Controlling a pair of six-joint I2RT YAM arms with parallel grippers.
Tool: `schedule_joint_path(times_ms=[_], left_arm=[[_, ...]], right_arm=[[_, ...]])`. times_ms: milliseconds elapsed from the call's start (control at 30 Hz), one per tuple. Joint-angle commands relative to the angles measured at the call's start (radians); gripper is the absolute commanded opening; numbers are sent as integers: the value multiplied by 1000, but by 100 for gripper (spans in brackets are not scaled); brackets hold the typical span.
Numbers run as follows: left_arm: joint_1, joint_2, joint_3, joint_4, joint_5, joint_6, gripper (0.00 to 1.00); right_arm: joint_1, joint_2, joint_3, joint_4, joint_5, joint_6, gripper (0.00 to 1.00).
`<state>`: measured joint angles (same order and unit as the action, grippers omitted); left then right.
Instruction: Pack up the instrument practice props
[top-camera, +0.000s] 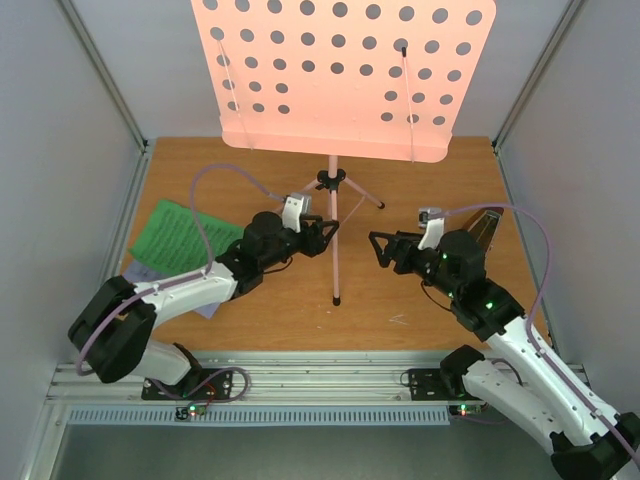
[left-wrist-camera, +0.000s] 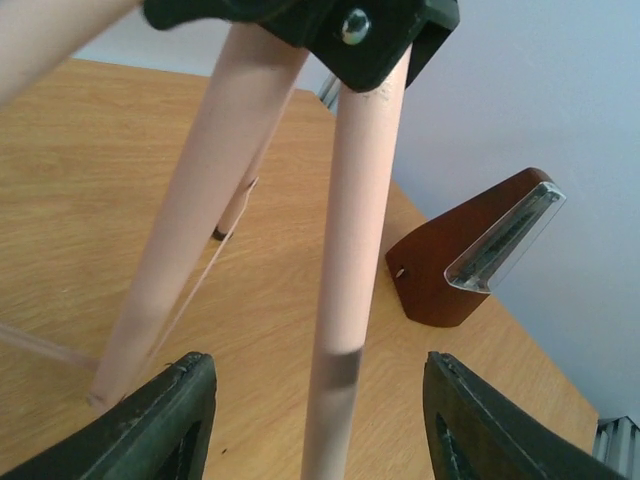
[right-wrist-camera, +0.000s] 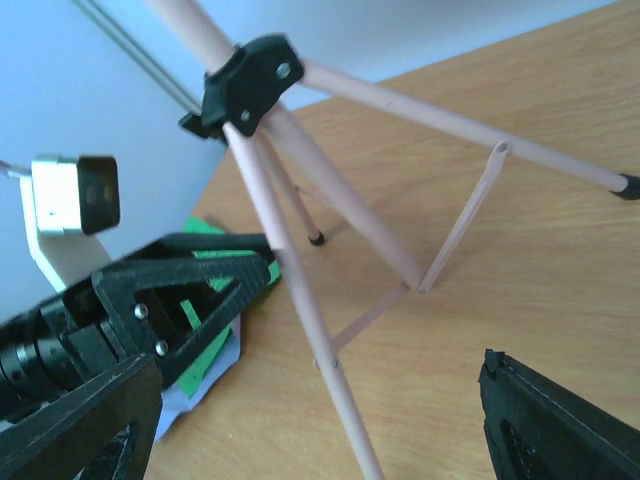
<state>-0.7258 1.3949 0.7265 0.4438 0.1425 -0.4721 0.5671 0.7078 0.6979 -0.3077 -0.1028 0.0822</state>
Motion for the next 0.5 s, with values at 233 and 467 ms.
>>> schedule_joint_path(times_ms=[233,467], left_arm=[[-43,141,104,165,25,-59,44],[-51,132,98,130,34,-35,10]], right_arm=[[-135,-25,-44,36,-95,41,88],[-211,-7,-68,76,-186,70,87]])
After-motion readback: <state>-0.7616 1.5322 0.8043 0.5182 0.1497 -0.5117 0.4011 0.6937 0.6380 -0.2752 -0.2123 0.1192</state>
